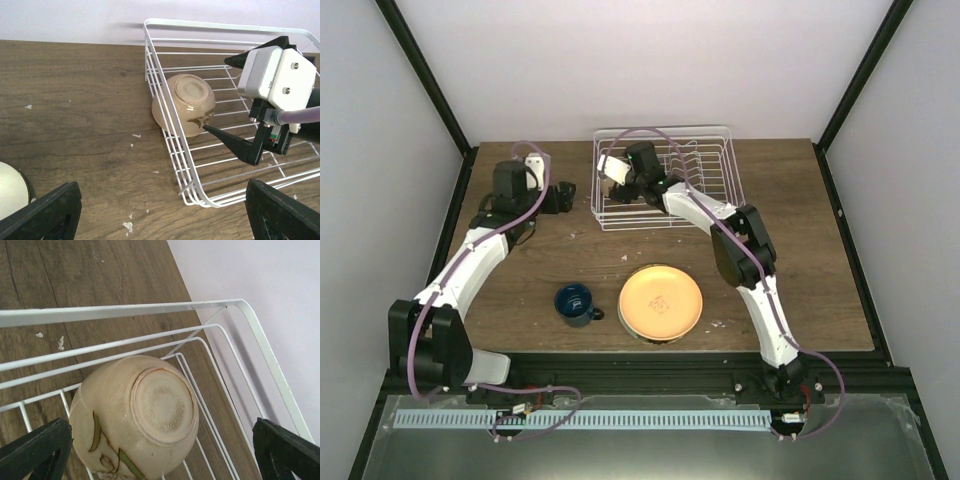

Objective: Load the mixed dishes into the dish rack

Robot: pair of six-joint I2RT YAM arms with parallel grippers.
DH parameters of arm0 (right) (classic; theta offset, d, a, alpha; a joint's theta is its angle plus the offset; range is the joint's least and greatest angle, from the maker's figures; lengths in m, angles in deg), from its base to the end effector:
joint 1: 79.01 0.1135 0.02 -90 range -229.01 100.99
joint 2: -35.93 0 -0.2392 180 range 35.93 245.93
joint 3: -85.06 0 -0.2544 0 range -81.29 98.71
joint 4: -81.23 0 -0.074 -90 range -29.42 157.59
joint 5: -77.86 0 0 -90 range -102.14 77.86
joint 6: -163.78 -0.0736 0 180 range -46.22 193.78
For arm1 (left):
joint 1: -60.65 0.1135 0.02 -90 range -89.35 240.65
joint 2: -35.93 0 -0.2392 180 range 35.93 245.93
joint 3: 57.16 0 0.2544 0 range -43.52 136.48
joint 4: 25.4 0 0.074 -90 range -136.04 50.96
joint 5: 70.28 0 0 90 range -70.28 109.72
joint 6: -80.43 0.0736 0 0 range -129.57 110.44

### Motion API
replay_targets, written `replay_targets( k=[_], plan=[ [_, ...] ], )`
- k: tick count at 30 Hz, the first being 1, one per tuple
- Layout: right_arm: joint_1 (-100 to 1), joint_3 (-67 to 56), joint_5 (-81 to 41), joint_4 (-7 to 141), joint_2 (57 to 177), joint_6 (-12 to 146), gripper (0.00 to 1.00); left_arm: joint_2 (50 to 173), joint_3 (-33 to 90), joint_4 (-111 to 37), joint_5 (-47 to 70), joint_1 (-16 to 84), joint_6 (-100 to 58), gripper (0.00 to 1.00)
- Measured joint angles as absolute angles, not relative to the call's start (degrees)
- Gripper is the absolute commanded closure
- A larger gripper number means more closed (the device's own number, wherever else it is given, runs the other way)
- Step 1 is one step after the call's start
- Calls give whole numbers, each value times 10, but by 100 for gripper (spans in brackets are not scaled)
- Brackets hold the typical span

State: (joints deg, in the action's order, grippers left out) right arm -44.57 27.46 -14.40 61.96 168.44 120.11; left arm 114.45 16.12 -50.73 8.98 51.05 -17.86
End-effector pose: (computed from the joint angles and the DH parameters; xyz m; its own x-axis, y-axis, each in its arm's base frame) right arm 0.4607 0.3195 0.1728 0.1499 -0.7736 -0.6157 -0.7024 0.3549 -0.6169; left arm 0.3445 -0.0722 0.2503 -0.5427 -0.0519 -0.8383 0.2464 0.9444 -0.2179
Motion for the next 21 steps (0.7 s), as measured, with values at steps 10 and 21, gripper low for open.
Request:
replay_targets(
  k=[10,21],
  plan=[
    [-446,279,-133,645,1709,1204,0,1155,172,-507,90,512,-176,9],
    [-459,288,-64,737,1759,1233,0,1160,173,-507,90,513,-172,9]
  ],
)
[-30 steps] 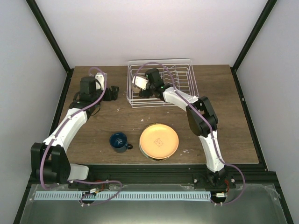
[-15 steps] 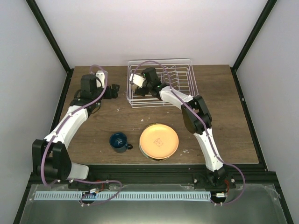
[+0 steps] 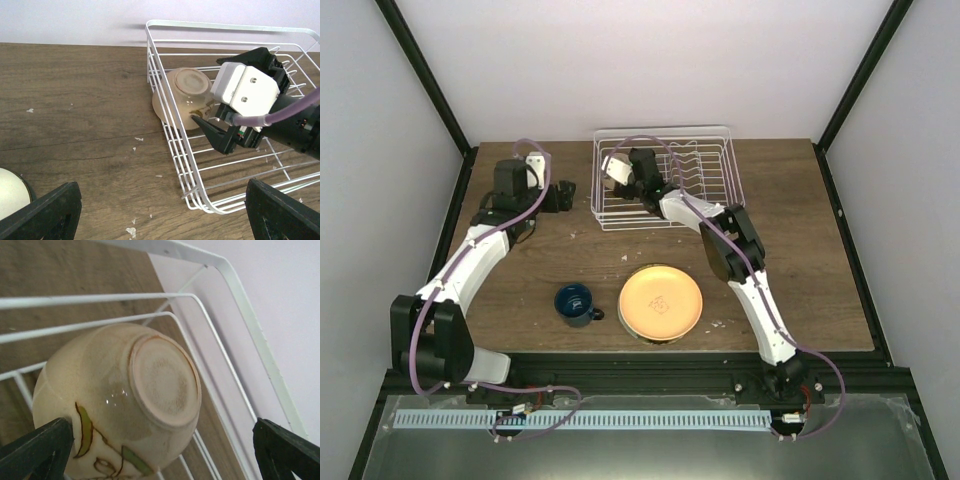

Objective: Load the mixed dishes into the dish rack

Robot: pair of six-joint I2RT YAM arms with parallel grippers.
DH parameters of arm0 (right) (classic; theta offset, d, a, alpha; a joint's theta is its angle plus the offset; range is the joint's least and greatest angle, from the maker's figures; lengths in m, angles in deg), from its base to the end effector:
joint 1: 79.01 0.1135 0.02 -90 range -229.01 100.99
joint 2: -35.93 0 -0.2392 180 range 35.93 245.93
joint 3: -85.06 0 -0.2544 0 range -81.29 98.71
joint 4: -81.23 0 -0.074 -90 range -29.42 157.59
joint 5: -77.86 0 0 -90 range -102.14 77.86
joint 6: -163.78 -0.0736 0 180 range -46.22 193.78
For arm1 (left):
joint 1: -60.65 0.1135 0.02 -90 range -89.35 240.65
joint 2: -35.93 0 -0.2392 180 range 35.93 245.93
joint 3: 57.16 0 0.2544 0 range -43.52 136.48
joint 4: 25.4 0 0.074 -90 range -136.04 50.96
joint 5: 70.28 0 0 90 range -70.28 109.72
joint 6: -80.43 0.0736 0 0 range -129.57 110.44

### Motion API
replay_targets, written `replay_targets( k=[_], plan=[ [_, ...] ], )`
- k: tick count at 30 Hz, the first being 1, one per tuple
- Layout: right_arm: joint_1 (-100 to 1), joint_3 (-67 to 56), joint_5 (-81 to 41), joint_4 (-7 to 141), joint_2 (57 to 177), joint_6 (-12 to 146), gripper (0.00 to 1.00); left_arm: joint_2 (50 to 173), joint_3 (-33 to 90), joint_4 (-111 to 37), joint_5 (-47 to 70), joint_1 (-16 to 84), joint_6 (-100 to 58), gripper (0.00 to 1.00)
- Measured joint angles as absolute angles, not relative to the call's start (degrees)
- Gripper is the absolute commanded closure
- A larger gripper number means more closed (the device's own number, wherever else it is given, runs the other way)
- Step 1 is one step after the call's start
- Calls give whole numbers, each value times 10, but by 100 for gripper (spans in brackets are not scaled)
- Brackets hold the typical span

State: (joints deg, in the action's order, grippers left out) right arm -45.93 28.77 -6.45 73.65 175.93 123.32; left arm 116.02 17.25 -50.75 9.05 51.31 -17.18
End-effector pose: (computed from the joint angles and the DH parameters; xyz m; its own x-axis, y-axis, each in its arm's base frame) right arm 0.4917 0.3116 0.1363 0.1354 -0.8154 -0.5629 -0.5611 0.4051 -0.7218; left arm 0.3504 -0.0714 0.2485 -0.5460 -0.0421 -0.8367 0.2459 0.9467 -0.2081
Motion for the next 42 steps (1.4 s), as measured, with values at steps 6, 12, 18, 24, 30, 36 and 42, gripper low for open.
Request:
replay_targets(
  k=[6,12,18,24,30,36,42],
  plan=[
    [-473,303,-26,788,1793,1244,0,1160,173,-509,93,514,-170,9],
    [-477,303,-10,810,1796,1243,0,1160,173,-522,113,518,-174,9],
    [-473,241,-27,809,1754,1241,0,1144,173,-536,131,540,-199,9],
    [-466,163,-46,782,1660,1220,0,1122,173,-579,165,618,-234,9],
    [-466,182,-44,707,1584,1166,0,1139,197,-666,195,688,-259,10],
    [-466,267,-31,599,1550,1065,0,1210,236,-727,220,716,-278,10],
    [-466,270,-38,495,1480,941,0,1272,237,-758,220,734,-298,11]
  ],
)
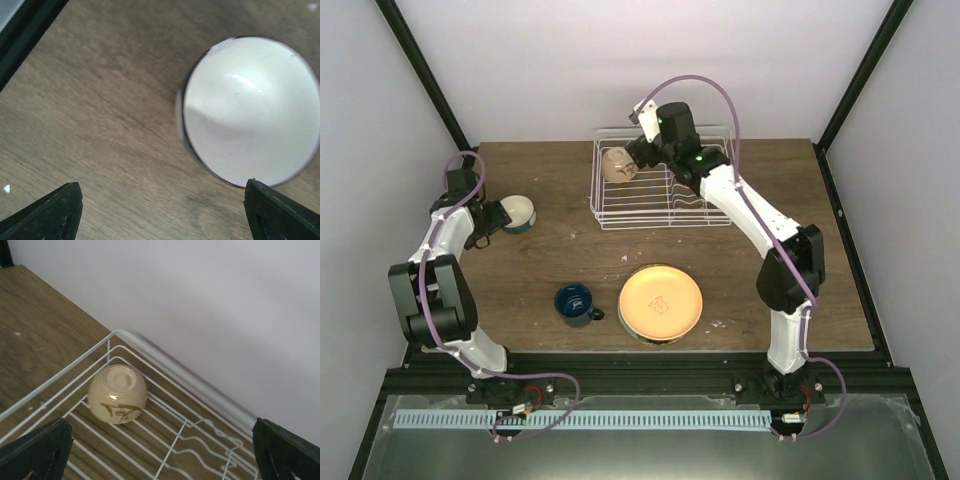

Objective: Load the mixed dishes into the dish rack

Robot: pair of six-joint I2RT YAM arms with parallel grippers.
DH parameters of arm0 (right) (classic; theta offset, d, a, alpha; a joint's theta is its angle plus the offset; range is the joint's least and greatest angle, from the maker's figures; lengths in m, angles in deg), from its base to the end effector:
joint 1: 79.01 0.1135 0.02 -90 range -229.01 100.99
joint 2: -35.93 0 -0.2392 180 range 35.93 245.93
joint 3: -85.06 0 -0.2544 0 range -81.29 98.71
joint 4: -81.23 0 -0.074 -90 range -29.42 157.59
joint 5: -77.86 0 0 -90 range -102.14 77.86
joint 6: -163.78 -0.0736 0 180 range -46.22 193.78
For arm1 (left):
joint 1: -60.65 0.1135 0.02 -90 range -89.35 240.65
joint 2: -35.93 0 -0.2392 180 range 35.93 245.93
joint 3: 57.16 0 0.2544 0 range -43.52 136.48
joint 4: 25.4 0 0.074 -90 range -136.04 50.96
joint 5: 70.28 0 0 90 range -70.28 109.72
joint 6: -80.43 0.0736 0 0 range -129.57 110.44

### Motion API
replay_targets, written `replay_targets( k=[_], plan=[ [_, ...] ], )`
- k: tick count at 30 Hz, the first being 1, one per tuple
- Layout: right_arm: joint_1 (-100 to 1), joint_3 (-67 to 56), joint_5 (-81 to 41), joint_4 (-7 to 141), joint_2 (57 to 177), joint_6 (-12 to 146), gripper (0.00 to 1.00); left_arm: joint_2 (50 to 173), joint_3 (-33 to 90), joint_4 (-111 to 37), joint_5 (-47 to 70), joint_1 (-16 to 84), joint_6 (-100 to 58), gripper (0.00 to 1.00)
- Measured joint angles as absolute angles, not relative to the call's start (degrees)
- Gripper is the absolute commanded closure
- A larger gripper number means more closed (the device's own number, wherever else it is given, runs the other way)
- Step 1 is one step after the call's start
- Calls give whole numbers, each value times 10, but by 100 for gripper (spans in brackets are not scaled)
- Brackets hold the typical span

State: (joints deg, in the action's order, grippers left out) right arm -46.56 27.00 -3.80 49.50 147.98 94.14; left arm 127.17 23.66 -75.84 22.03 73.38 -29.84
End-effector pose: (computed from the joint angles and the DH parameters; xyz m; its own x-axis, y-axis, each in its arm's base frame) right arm 0.4249 0.2575 0.3243 -0.1491 -0.5028 -0.8515 -0.5004 0.7811 -0.3735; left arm 0.3380 0.0794 0.1778 -0.7163 -0.5167 -0.4690 -0.5197 0.8435 -0.1357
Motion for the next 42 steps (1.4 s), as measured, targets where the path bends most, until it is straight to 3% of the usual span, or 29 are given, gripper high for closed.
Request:
replay_targets(
  k=[11,15,28,32,36,42],
  plan=[
    [-466,178,-73,423,1393,805,0,1358,280,-770,214,743,-320,12],
    [-466,150,-73,415,1392,793,3,1384,285,-760,207,743,-324,18],
    [-465,126,-81,410,1376,764,7,1438,294,-714,185,743,-348,76],
    [-465,123,-83,410,1375,761,7,1447,295,-702,175,743,-352,83],
    [-465,123,-87,410,1375,761,6,1452,294,-697,168,743,-350,100],
    [-465,123,-125,411,1375,758,1,1448,281,-688,156,743,-351,100]
  ],
)
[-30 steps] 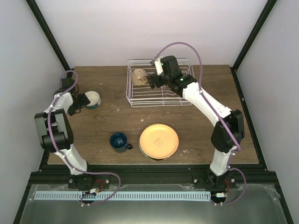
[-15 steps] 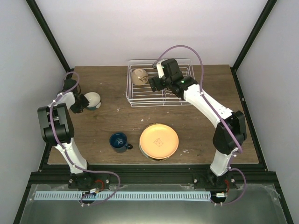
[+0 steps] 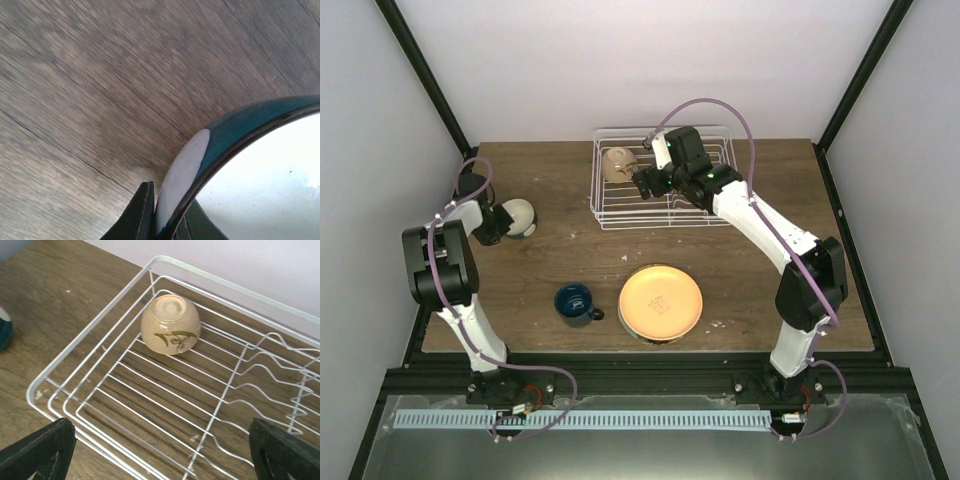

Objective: Load the mixed dishes into the dish rack

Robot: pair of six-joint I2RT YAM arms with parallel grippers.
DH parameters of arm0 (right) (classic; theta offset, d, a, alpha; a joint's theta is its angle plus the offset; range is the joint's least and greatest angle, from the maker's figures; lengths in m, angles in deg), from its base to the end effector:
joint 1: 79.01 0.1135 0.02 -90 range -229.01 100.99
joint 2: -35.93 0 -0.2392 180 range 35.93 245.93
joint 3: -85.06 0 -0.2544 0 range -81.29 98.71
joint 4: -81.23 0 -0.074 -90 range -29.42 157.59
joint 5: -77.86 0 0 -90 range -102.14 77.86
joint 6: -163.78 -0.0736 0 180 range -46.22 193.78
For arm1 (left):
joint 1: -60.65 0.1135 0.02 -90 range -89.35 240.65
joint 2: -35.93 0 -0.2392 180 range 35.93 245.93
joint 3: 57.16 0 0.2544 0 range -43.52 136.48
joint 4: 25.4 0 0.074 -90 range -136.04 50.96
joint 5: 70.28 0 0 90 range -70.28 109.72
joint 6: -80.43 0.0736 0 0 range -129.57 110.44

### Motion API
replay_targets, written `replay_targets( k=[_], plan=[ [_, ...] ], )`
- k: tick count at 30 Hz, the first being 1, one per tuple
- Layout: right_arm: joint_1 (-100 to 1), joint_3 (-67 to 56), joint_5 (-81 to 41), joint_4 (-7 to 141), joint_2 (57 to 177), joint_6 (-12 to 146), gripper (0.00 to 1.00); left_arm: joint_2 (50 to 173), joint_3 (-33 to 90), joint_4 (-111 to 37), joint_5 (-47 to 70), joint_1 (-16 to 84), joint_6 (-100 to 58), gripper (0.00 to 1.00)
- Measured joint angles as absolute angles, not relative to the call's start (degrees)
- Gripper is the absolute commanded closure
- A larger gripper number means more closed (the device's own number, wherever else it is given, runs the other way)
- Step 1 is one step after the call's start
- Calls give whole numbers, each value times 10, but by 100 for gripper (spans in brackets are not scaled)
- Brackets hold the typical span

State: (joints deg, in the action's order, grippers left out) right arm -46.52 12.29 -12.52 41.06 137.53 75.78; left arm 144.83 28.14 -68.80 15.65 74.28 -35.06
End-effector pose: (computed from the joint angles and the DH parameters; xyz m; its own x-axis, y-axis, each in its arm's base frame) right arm 0.3733 0.2383 0.2891 -0.4590 -0.3337 -0.8234 -0.5581 0.8294 -0.0250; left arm 0.3785 0.0864 0.1023 -0.7179 -0.6158 -0.3246 -0.5728 0.7876 -0.2271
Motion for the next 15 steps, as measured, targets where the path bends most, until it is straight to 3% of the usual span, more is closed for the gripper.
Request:
replay_targets(
  k=[7,15],
  plan=[
    [-465,118,-240,435,1375,731,0,1378,223,-649,101,743,-336,100],
    [-466,140,-464,458,1395,666,0,1226,208,-581,28,742,-304,100]
  ],
)
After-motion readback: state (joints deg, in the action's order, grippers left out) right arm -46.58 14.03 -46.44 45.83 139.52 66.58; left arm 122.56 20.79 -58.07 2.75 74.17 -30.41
